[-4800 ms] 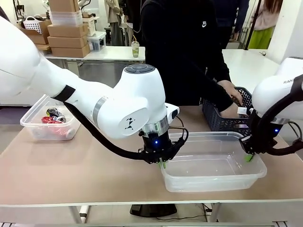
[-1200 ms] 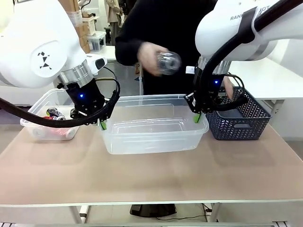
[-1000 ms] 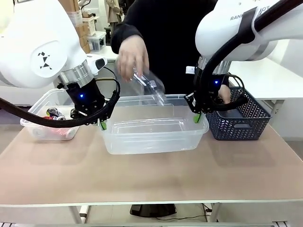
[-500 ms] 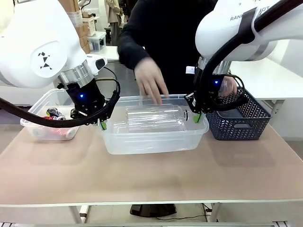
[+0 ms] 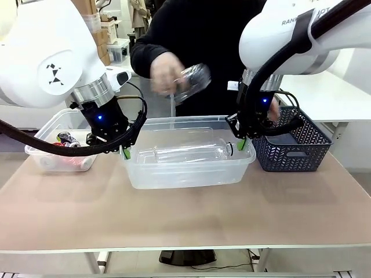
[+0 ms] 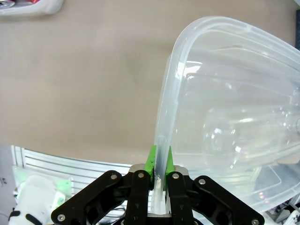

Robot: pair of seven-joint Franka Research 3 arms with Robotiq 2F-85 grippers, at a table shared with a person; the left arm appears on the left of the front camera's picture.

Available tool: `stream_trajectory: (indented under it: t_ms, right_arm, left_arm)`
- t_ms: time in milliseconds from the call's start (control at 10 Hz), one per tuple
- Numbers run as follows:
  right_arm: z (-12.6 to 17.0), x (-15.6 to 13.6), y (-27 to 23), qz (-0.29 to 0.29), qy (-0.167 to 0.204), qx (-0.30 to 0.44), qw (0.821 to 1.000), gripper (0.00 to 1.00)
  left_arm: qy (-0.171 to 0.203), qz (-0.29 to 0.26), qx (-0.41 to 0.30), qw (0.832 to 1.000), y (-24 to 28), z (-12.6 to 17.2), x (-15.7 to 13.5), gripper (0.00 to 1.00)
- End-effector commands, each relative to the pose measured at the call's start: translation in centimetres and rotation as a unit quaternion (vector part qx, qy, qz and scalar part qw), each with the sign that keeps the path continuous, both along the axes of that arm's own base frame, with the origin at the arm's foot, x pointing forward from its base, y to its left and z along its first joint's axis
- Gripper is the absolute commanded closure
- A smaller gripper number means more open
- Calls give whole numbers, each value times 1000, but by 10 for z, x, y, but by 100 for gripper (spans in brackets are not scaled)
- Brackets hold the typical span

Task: Sort the waste into each basket.
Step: Offer the picked Organizing box to the human.

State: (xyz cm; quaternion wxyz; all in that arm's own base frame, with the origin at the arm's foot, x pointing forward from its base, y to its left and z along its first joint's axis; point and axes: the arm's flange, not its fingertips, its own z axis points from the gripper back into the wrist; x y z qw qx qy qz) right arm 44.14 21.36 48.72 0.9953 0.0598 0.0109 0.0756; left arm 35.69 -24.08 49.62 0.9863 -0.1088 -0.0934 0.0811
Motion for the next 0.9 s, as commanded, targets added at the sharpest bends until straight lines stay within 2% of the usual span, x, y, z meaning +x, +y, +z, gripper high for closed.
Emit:
stream_trajectory:
  t_ms: [0, 800]
  right_arm:
    - [0, -2, 0, 4, -1, -1, 1000, 96]
    - [0, -2, 0, 4, -1, -1, 1000, 96]
  left_arm:
    - [-13, -2, -2, 1000, 4, 8, 2, 94]
    - [-13, -2, -2, 1000, 4, 8, 2, 94]
